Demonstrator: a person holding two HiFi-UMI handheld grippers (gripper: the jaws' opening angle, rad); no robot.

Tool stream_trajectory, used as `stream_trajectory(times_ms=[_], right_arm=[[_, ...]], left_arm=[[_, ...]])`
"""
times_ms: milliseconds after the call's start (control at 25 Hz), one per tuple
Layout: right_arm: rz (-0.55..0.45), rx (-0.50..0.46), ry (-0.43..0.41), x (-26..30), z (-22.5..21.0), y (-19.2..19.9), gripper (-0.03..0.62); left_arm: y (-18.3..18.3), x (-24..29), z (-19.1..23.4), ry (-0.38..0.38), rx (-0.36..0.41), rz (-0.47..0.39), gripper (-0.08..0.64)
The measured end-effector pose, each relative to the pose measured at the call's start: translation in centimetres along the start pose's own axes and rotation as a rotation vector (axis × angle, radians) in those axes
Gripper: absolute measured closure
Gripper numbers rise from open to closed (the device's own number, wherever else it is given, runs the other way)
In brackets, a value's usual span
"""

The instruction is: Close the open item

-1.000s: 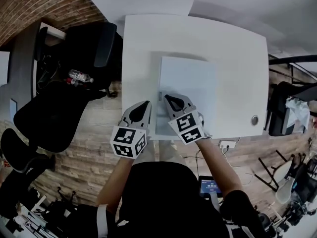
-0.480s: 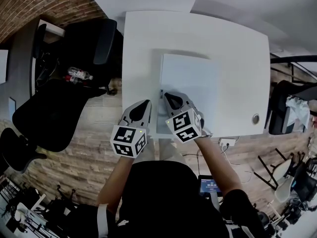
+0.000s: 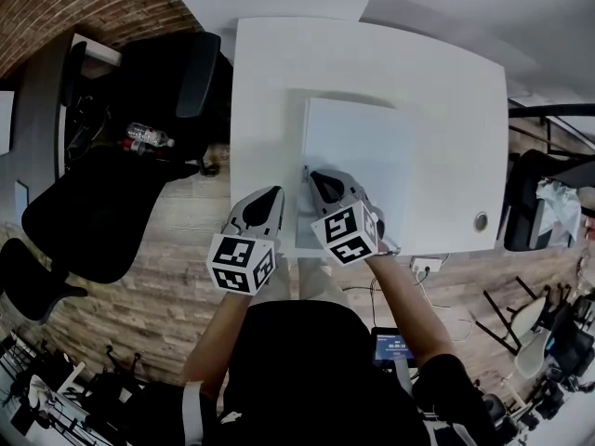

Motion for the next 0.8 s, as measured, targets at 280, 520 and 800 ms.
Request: stream_trajectory(times_ms=[280, 520, 800], right_arm=[[0.002, -0.008, 0.009, -0.1, 0.1, 0.0, 0.555], [0.011, -0.008, 0.007, -0.1, 0.2, -0.2, 0.554], [0.038, -0.001, -0.004, -0.3, 0.3, -0.5, 0.554]], left_arm=[[0.1, -0.2, -0.1, 0.009, 0.003, -0.002, 0.551], [-0.6, -0.4, -0.3, 0.016, 0.012, -0.017, 0.551], [-1.6, -1.3, -0.8, 0.029, 0.027, -0.031, 0.551]])
Point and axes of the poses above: the fingertips, and each gripper's own axes: x forward along the fingers, z to its left, y out of its underside, the point moved 3 cm from there along -x, backward along the fingers, and after that the axes turned 5 degrees about -z, right-handed, at the moved point
